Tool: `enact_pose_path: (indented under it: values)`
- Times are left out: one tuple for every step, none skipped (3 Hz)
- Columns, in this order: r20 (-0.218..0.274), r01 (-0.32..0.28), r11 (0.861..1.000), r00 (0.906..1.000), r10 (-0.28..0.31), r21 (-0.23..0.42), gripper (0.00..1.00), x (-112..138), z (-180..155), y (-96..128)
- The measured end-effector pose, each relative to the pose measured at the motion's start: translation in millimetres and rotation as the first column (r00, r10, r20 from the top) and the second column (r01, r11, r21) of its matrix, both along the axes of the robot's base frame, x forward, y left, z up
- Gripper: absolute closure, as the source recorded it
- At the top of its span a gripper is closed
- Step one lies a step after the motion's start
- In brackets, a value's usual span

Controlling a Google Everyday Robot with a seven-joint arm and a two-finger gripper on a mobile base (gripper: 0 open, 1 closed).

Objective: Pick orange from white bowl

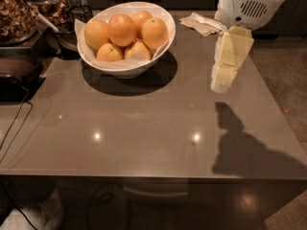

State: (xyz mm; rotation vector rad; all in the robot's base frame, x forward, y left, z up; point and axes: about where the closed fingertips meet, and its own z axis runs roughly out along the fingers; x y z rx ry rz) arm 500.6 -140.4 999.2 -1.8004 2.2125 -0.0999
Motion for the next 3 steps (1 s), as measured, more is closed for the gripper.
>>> enact_pose_path:
  values:
    - [0.022, -0.006, 1.0, 0.9997, 0.006, 0.011, 0.0, 3.8, 2.2, 4.6]
    - [0.046, -0.018, 1.0, 0.9988, 0.016, 0.026, 0.0, 15.7, 4.8, 13.0]
    - [0.043, -0.072, 0.996, 0.9967, 0.07, 0.054, 0.0, 46.4, 9.6, 36.1]
